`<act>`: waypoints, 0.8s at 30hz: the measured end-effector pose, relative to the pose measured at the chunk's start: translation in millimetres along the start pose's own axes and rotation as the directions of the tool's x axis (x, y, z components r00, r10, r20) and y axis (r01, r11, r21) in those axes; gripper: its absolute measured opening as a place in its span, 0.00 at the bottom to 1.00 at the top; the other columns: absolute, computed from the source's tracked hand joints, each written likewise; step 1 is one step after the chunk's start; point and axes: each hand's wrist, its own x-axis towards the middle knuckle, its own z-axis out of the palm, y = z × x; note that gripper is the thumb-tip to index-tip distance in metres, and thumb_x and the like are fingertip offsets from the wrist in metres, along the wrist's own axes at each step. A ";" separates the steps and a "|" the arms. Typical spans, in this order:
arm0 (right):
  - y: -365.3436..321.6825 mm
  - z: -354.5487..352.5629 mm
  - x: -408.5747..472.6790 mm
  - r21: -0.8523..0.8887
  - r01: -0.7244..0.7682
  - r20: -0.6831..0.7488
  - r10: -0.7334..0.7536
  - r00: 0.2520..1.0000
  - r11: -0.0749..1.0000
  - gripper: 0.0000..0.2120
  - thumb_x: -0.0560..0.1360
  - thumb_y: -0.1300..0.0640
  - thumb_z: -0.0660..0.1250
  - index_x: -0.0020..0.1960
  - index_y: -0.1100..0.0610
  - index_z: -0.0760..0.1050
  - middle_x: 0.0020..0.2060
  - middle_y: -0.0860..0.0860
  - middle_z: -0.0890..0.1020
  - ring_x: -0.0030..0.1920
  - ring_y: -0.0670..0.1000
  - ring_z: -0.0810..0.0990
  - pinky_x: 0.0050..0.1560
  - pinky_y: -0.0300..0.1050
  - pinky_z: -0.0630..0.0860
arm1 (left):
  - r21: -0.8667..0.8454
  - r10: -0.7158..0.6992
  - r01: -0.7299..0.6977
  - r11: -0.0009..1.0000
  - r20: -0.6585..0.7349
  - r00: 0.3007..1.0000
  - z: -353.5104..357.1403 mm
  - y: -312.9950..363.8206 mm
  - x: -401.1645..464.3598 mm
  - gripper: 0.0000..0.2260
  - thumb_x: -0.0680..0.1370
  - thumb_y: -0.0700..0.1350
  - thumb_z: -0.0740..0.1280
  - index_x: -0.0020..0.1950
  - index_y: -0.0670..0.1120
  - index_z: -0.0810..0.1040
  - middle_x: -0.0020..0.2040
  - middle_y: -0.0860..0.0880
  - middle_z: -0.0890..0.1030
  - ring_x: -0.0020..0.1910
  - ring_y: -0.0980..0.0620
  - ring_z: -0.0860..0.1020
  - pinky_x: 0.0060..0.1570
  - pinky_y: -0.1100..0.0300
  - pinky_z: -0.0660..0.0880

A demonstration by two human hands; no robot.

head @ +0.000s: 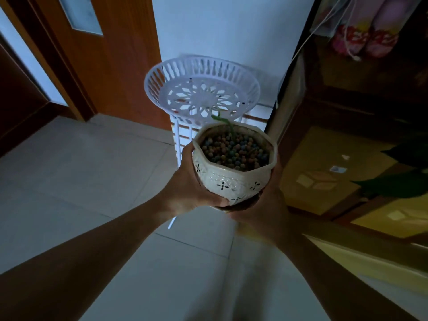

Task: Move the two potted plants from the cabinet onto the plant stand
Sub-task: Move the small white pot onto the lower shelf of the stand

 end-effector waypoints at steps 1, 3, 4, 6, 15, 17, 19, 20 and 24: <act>11.1 3.4 -2.7 -0.009 -0.011 -0.007 0.011 1.000 1.000 0.67 0.50 0.56 0.82 0.75 0.49 0.41 0.70 0.41 0.63 0.70 0.42 0.65 0.60 0.29 0.70 | 0.006 -0.010 0.010 1.000 -0.001 1.000 1.1 -9.0 1.4 0.55 0.49 0.45 0.79 0.70 0.52 0.52 0.64 0.62 0.68 0.65 0.64 0.69 0.57 0.66 0.72; 35.1 11.9 -7.1 -0.029 -0.046 -0.009 0.046 0.999 0.999 0.67 0.51 0.56 0.82 0.75 0.49 0.40 0.71 0.42 0.63 0.69 0.42 0.65 0.59 0.29 0.70 | 0.014 -0.027 0.028 1.000 -0.008 1.000 4.1 -28.7 5.6 0.54 0.49 0.46 0.78 0.69 0.53 0.53 0.64 0.61 0.67 0.65 0.63 0.68 0.59 0.65 0.72; 46.6 16.1 -9.2 -0.029 -0.064 -0.003 0.064 0.998 0.998 0.67 0.51 0.57 0.82 0.75 0.49 0.39 0.71 0.44 0.63 0.70 0.42 0.65 0.60 0.29 0.70 | 0.013 -0.030 0.030 0.999 -0.008 1.000 6.3 -39.1 7.6 0.54 0.49 0.47 0.78 0.69 0.53 0.53 0.65 0.59 0.67 0.66 0.62 0.68 0.60 0.64 0.72; 71.1 22.3 -12.0 -0.014 -0.076 0.017 0.076 0.997 0.997 0.68 0.51 0.60 0.83 0.75 0.50 0.38 0.71 0.45 0.63 0.70 0.42 0.65 0.60 0.29 0.70 | 0.005 -0.034 0.034 0.999 -0.008 0.999 11.3 -60.5 12.6 0.53 0.50 0.46 0.78 0.69 0.52 0.53 0.66 0.55 0.67 0.67 0.61 0.68 0.61 0.63 0.72; 171.2 34.4 5.2 0.006 -0.008 0.065 0.008 0.998 1.000 0.67 0.48 0.61 0.81 0.73 0.42 0.42 0.66 0.28 0.60 0.66 0.31 0.62 0.56 0.22 0.67 | 0.015 -0.041 0.041 0.999 -0.053 0.998 23.8 -153.8 54.9 0.53 0.50 0.45 0.78 0.69 0.48 0.53 0.68 0.49 0.66 0.69 0.56 0.66 0.66 0.54 0.69; 196.7 42.2 11.6 0.001 -0.005 0.063 0.005 0.998 1.000 0.67 0.47 0.58 0.81 0.74 0.46 0.42 0.66 0.28 0.59 0.67 0.31 0.61 0.57 0.22 0.66 | 0.037 -0.039 0.042 0.998 -0.069 0.997 23.3 -177.4 66.3 0.53 0.50 0.46 0.78 0.69 0.50 0.53 0.68 0.49 0.65 0.69 0.56 0.66 0.67 0.51 0.69; 223.0 51.6 20.5 -0.009 0.009 0.076 -0.009 0.997 1.000 0.68 0.47 0.57 0.81 0.75 0.50 0.41 0.67 0.29 0.59 0.69 0.33 0.60 0.59 0.24 0.66 | 0.060 -0.045 0.051 0.997 -0.105 0.994 20.6 -200.3 77.4 0.53 0.49 0.47 0.78 0.68 0.50 0.54 0.68 0.49 0.65 0.69 0.54 0.66 0.66 0.47 0.69; 234.8 56.3 25.2 -0.007 0.012 0.085 -0.011 0.996 1.000 0.68 0.48 0.57 0.81 0.75 0.49 0.40 0.67 0.29 0.59 0.69 0.33 0.61 0.59 0.25 0.67 | 0.072 -0.047 0.056 0.996 -0.122 0.991 18.5 -210.9 82.7 0.54 0.49 0.47 0.78 0.69 0.49 0.53 0.68 0.48 0.65 0.69 0.53 0.66 0.66 0.46 0.69; 278.5 76.1 41.5 0.018 0.005 0.115 -0.007 0.993 1.000 0.68 0.48 0.58 0.82 0.74 0.43 0.41 0.65 0.28 0.63 0.65 0.30 0.64 0.53 0.23 0.70 | 0.122 -0.034 0.052 0.991 -0.147 0.989 9.0 -255.4 102.7 0.55 0.48 0.48 0.78 0.69 0.47 0.52 0.68 0.50 0.66 0.68 0.53 0.66 0.65 0.46 0.70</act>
